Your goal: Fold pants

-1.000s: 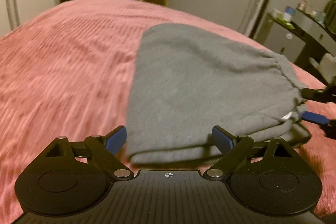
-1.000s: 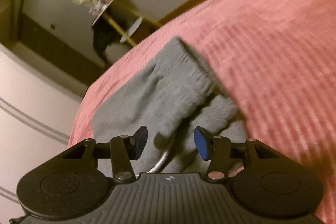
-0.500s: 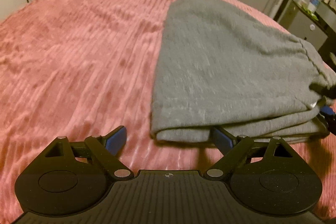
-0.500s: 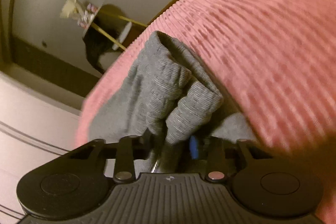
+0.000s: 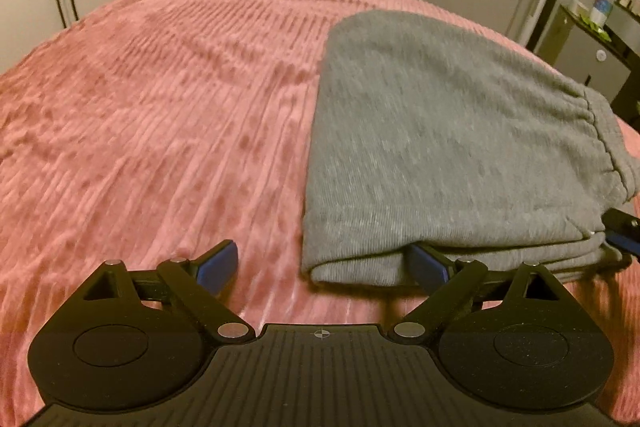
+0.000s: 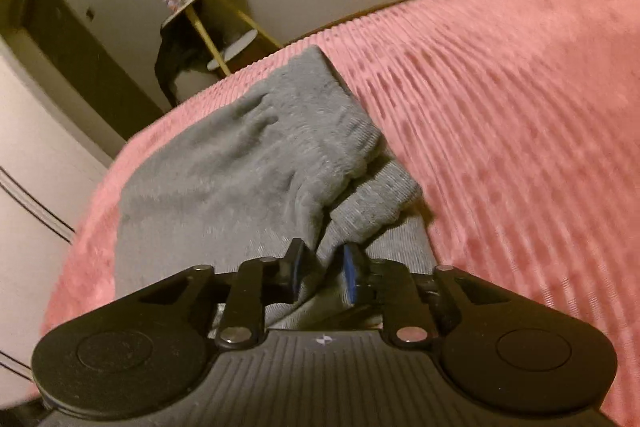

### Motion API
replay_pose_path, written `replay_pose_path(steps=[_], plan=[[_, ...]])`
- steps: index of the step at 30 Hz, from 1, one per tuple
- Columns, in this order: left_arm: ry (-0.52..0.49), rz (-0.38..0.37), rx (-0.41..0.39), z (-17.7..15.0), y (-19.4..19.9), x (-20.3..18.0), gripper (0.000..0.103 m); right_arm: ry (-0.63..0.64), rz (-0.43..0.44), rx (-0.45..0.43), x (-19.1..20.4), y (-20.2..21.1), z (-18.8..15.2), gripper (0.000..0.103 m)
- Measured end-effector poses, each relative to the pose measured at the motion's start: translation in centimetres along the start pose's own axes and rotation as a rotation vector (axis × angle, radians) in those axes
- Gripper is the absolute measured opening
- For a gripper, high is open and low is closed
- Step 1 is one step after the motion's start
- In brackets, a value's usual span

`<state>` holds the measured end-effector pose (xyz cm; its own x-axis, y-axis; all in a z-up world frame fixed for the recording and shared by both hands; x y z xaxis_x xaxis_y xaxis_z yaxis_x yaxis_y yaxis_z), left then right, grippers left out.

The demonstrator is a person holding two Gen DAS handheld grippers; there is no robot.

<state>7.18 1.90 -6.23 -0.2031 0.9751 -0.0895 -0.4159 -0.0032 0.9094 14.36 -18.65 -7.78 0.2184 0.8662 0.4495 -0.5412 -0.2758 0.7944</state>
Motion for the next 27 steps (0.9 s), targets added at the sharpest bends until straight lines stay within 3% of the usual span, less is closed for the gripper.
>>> replay_pose_path(steps=[6,8,14,16,18,21,27], plan=[[0.004,0.002,-0.002,0.1,0.2,-0.2,0.095,0.147,-0.103,-0.092,0.7,3.4,-1.0,0.036],[0.002,-0.002,0.006,-0.1,0.3,-0.6,0.096,0.188,-0.133,-0.077,0.8,3.7,-1.5,0.039],[-0.045,-0.008,-0.004,-1.1,1.1,-2.2,0.101,0.303,-0.174,0.001,1.0,3.7,-4.5,0.066],[-0.056,-0.021,0.002,-1.8,1.3,-2.7,0.101,0.346,-0.190,0.020,1.3,3.5,-5.6,0.079],[-0.056,-0.037,0.018,-2.4,1.5,-3.1,0.101,0.376,-0.201,0.038,1.6,3.5,-6.4,0.098],[-0.070,-0.052,0.029,-3.4,2.0,-3.6,0.101,0.407,-0.219,0.040,2.2,3.6,-7.2,0.099],[-0.108,0.015,-0.007,-4.4,4.0,-3.9,0.102,0.431,-0.222,0.076,3.3,3.4,-8.6,0.099]])
Point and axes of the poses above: each gripper's, at about its wrist camera, not at the fingertips, and y roughly against the way its jaws point, x to its left, z to its top, the point moved 5 cm from there along -y, roughly the way its jaws point, and after that the axes turned 13 degrees about x, right-handed, at the moved point
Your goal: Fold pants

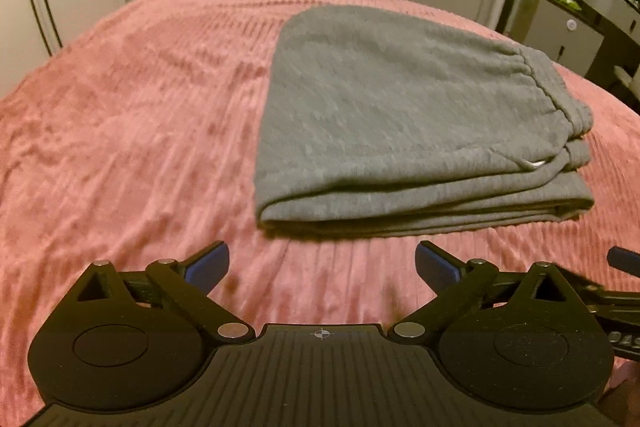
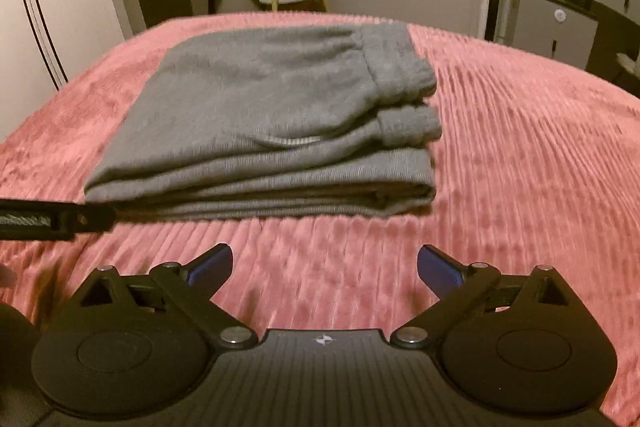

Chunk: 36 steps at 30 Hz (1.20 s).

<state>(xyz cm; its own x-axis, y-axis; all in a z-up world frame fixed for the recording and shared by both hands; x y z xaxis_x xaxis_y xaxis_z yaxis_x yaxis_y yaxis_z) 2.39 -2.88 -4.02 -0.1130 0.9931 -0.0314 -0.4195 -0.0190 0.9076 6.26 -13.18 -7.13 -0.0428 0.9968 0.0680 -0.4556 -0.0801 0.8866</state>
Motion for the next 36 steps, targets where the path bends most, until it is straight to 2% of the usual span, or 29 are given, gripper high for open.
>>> replay_pose_path(steps=[5,8,12,18,25,36], plan=[[-0.008,-0.009,-0.001,-0.3,1.3,-0.3,0.102,0.077,-0.074,0.064,0.9,-0.7,-0.2,0.099],[-0.031,-0.002,0.007,-0.5,1.6,-0.9,0.103,0.112,-0.086,0.046,1.3,-0.6,-0.4,0.099],[-0.041,-0.048,0.032,-1.1,0.8,-1.6,0.103,0.107,-0.092,0.016,1.5,-0.4,-0.1,0.099],[0.009,0.039,0.015,-1.7,-1.5,-0.9,0.103,0.086,-0.104,-0.029,1.3,-0.2,0.3,0.099],[-0.035,0.042,0.033,-1.9,-2.7,-1.5,0.103,0.036,-0.087,-0.023,0.6,-0.5,0.4,0.099],[-0.041,0.027,0.048,-2.1,-3.1,-1.7,0.103,0.059,-0.086,-0.046,1.2,-0.1,0.1,0.099]])
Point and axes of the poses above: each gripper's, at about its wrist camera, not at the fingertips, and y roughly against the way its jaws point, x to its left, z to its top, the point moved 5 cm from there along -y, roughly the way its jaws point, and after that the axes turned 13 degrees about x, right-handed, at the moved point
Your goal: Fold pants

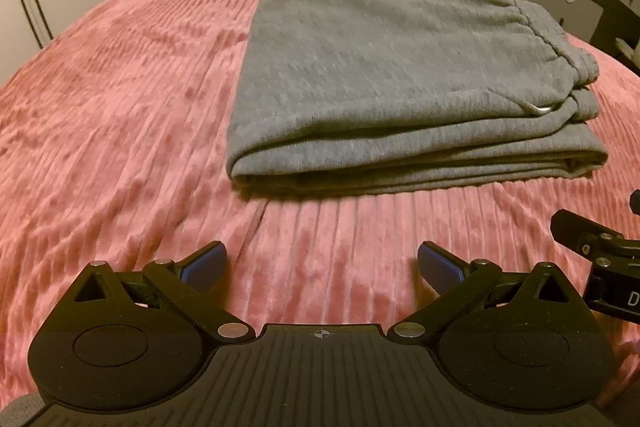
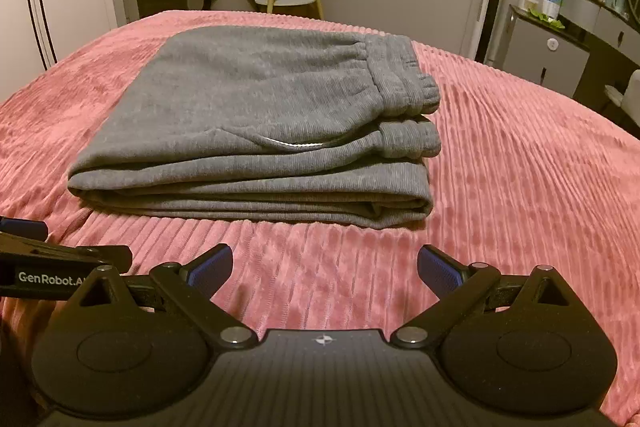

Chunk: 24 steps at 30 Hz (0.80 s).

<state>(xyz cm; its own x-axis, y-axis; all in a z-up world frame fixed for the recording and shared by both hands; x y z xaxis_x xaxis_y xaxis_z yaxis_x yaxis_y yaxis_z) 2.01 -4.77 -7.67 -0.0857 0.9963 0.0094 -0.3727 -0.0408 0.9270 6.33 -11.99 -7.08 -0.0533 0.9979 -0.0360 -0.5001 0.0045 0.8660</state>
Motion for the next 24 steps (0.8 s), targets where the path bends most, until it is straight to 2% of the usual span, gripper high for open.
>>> replay_pose_path(steps=[24], plan=[[-0.005,-0.005,0.014,0.03,-0.27,-0.14,0.103,-0.006,0.011,-0.010,0.06,0.17,-0.02,0.099]])
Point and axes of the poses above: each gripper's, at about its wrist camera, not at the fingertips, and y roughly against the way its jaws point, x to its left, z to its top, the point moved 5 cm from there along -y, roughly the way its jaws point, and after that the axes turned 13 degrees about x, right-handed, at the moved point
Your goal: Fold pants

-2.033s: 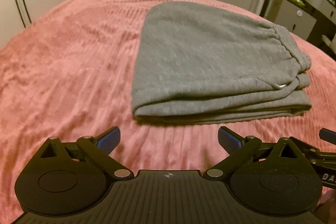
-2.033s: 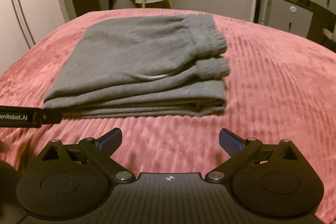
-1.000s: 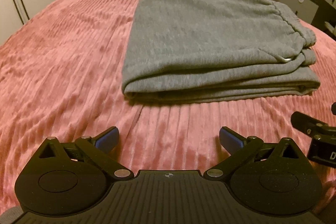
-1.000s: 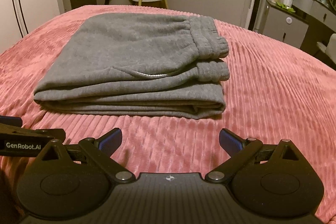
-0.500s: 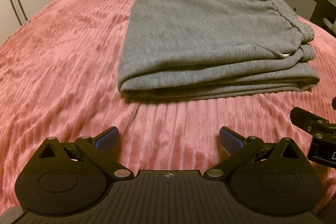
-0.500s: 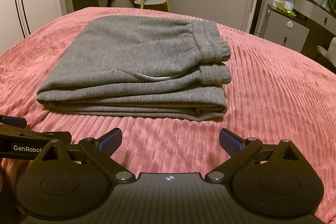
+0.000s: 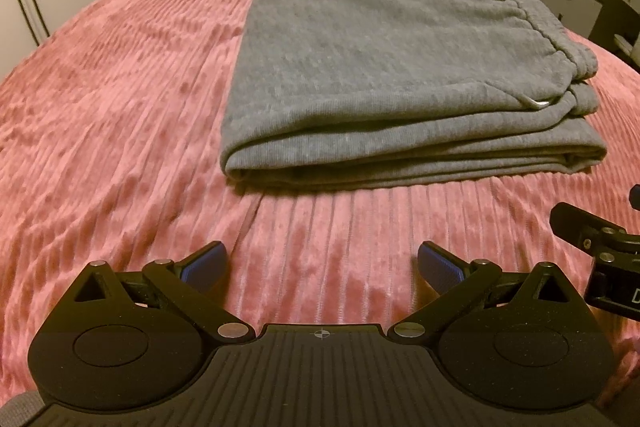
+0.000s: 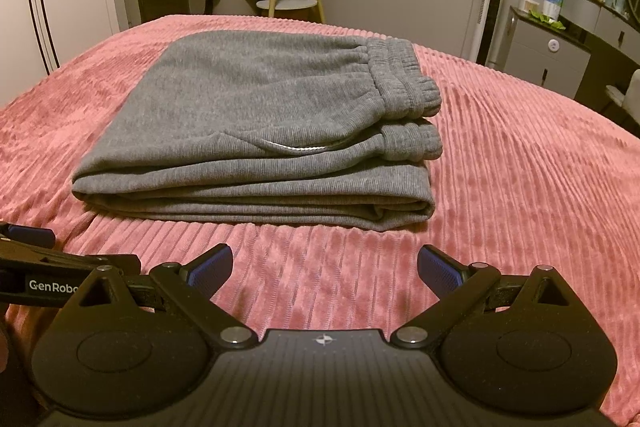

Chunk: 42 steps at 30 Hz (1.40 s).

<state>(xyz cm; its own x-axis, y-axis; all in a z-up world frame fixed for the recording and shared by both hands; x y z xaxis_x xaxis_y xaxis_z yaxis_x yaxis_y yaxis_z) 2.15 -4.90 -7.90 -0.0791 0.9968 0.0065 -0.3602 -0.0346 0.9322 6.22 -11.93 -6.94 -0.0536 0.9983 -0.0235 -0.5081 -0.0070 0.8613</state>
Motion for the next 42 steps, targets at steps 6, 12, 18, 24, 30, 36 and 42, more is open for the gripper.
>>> replay_pose_path(steps=[6,12,18,24,30,36,42], plan=[[0.013,-0.003,0.008,0.05,-0.05,0.19,0.103,-0.001,0.001,-0.001,-0.02,0.00,0.01,0.099],[0.018,-0.009,0.012,0.05,-0.08,0.29,0.103,-0.004,0.005,0.000,-0.05,-0.01,0.00,0.099],[-0.011,-0.005,0.011,0.02,-0.09,-0.12,0.103,-0.003,0.006,0.000,-0.01,0.02,0.00,0.099],[-0.019,0.002,0.016,0.02,-0.23,-0.22,0.103,-0.004,0.007,0.001,-0.01,0.01,-0.01,0.099],[-0.022,-0.003,0.016,-0.03,-0.26,-0.22,0.103,0.000,0.005,0.000,0.07,0.03,-0.04,0.099],[-0.007,-0.059,0.026,-0.01,-0.34,0.01,0.103,0.001,0.007,0.002,0.09,0.02,-0.06,0.099],[-0.028,-0.063,0.014,-0.09,-0.37,-0.30,0.103,0.001,0.006,0.005,0.10,-0.04,-0.09,0.099]])
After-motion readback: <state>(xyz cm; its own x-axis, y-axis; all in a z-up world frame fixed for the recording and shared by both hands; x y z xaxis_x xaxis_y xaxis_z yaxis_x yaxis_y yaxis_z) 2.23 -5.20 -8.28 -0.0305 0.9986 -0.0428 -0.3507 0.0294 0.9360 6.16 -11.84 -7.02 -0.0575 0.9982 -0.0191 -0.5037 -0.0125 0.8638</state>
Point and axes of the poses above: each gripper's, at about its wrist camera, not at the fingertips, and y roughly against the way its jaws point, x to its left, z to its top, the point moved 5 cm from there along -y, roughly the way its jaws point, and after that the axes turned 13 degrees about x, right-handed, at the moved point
